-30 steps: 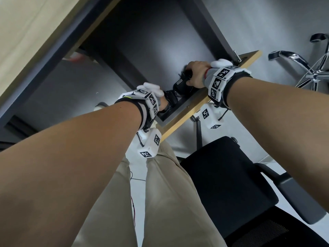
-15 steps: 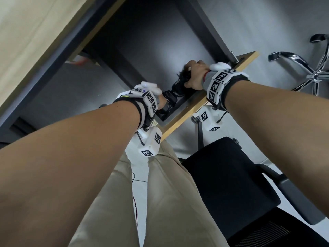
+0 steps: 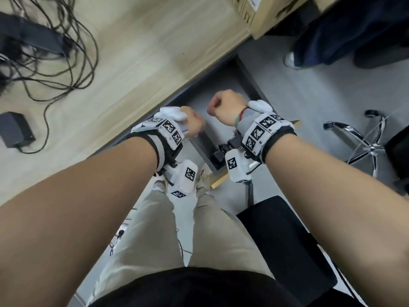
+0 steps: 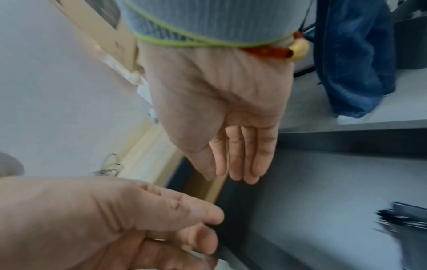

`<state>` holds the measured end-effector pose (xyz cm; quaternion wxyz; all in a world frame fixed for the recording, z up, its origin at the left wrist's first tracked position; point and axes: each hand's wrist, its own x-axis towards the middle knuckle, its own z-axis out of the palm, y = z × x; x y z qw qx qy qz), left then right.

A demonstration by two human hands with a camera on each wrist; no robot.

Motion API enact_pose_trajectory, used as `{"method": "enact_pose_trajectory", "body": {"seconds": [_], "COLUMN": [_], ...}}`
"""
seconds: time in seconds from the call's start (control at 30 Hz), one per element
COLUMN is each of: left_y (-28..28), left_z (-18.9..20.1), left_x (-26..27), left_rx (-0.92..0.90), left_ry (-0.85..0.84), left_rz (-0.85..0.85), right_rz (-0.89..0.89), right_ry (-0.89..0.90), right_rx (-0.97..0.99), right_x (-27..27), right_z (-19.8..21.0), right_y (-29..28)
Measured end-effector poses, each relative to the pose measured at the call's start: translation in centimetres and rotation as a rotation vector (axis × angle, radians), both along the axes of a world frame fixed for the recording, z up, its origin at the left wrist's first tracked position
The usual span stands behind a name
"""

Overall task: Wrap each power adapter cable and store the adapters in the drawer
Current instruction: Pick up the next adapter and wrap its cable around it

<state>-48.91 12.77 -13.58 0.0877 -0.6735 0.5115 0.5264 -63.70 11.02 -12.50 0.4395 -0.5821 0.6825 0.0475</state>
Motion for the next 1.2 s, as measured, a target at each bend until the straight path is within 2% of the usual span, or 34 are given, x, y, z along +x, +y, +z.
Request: {"method": "enact_pose_trajectory", "body": {"seconds": [0.07,0.17,0.23,0.4,0.53,0.7,0.87,0.97,1.2], "left_y": [-0.5,-1.3,-1.8,-3.7,-4.5,-2.9,-1.7,-1.3,-1.0], "left_z": [3.8,7.4,10.5,14.9,15.4,14.6,12.9,11.9,9.6], "left_x": [2.7,6.3,10.4,19.3,26.1,34.3,39.2,40.2,41.4], "left_rx": [-0.024,-0.064,-0.100,-0.088,-0.151,-0.160,0.034,0.151,0.074], "left_ry": [0.065,0.090,0.093,0.072,-0.078,-0.147,-0.383,-0.366,-0.402], "left_rz": [0.146,0.288,0.358,0.455,0.456,0.469,0.187,0.164,0.192], "right_rz": [0.010,-0.004,0.037,0.126,0.176,0.190,0.221,0.225,0.178], "right_ry": [-0.035,-0.066,-0.098,-0.123,-0.108,-0.111,-0.112,-0.096,-0.060], "right_rx": [-0.045,-0.086,-0.106,-0.130,-0.131,-0.128,-0.036,0.007,0.041], "right_x": [2.9,6.2,9.6,17.0,22.8,31.2,36.1,37.9,39.8], "right_z": [3.5,6.4,9.2,13.2,13.9,13.6,11.3,10.7,10.4], "right_y": [-0.8,-2.4,-3.4,-6.1,-7.7,-8.3,-7.7,-7.4,-6.9]}}
